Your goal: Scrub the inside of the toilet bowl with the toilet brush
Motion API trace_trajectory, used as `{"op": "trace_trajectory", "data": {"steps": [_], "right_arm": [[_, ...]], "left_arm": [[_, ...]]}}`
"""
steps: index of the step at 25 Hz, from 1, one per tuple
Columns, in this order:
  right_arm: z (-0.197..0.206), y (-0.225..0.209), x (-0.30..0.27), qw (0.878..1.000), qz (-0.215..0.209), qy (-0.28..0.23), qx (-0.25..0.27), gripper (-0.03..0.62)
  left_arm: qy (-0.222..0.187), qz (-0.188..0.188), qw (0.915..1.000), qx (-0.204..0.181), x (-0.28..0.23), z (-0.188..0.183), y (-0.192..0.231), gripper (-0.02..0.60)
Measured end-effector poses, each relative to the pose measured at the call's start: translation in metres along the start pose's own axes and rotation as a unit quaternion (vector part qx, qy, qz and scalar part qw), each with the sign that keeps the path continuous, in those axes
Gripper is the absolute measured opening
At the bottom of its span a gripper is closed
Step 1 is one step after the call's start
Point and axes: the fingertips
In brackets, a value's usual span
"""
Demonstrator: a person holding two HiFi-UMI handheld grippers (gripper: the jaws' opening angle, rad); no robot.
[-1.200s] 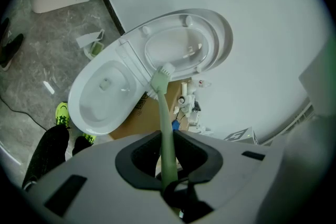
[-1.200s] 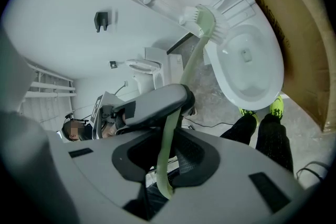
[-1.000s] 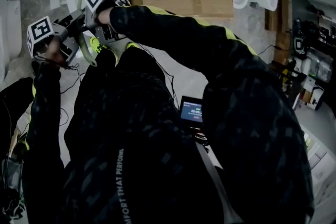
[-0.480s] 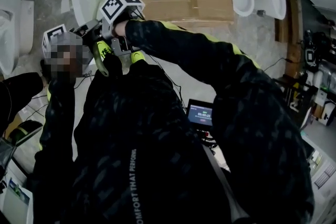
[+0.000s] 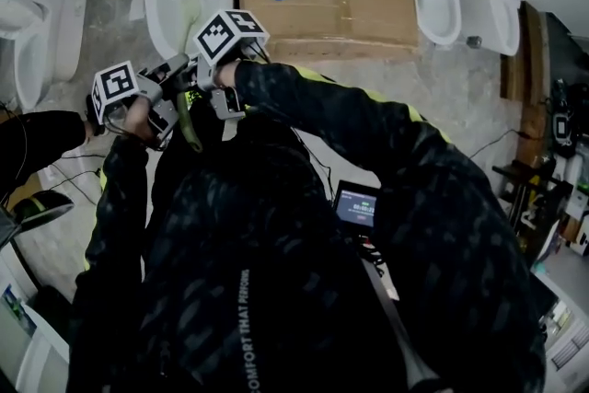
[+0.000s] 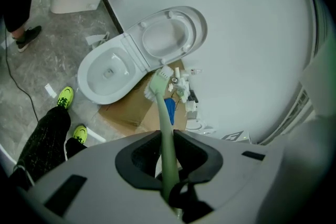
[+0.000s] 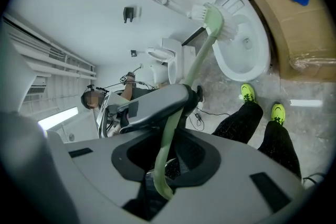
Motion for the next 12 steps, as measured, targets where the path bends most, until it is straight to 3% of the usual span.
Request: {"op": "trace_trajectory", "data": {"steps": [9,12], "right_arm": [[-0.003,-0.017,-0.014,1.000,0.000,-0.018,0.026,0.072],[-0.002,-0.018,-0.014,0.999,-0.011,-0.037,0.023,0.072]], "left_arm": [[-0.001,0.014,0.9999,-0.006,-0.006,-0.004,0.021,0.077],[0.007,-0.004,0.9996,-0.027,-0.007,-0.002,0.023,0.077]]}}
Point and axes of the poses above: the fingertips, and each gripper's own axes: x backward along the fingers, y to its left, z out of its underside, and after that the axes turned 2 degrees about -y, right-handed
